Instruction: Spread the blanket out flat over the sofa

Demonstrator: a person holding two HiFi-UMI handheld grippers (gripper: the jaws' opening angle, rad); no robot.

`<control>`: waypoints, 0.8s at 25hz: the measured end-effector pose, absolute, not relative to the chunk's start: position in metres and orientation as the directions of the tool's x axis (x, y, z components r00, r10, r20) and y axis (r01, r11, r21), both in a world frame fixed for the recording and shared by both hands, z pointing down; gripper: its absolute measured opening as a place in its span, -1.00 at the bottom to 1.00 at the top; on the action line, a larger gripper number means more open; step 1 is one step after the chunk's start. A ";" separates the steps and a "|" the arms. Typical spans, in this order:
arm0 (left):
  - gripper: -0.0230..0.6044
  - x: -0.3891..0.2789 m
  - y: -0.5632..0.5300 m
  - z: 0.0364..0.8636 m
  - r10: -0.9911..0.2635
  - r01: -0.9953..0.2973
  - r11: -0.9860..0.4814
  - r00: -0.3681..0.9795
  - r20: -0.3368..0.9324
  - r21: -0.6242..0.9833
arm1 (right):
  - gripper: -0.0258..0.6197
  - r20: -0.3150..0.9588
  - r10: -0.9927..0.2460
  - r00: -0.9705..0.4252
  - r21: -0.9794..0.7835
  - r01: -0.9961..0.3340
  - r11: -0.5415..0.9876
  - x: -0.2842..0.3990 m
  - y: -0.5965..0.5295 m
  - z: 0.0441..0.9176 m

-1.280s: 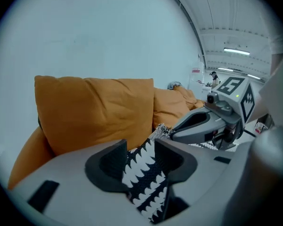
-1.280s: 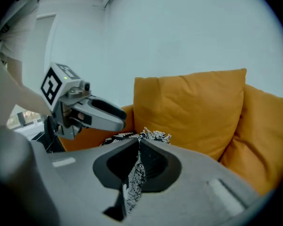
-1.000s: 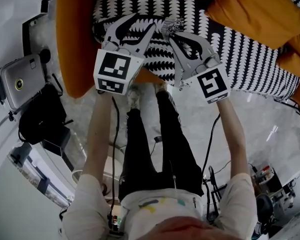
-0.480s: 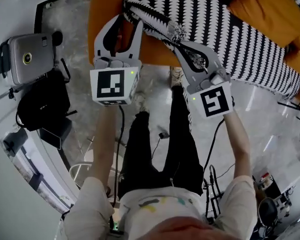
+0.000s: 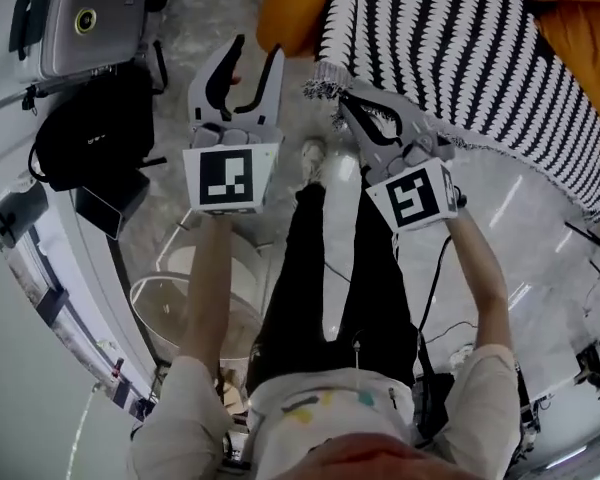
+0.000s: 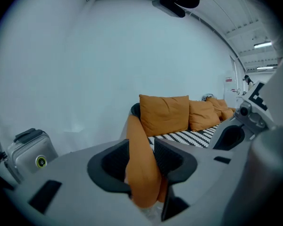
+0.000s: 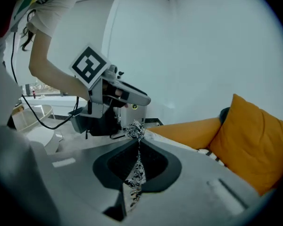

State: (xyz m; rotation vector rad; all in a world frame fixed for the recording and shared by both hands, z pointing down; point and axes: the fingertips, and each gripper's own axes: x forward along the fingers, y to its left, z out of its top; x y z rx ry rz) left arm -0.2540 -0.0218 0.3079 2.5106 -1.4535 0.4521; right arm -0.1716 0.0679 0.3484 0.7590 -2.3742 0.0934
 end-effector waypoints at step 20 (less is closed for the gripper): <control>-0.39 -0.270 0.071 0.422 -0.845 -0.935 -0.351 0.292 0.447 -0.052 | -0.87 0.742 -0.363 -0.563 0.133 -0.408 0.903 -0.181 0.152 0.591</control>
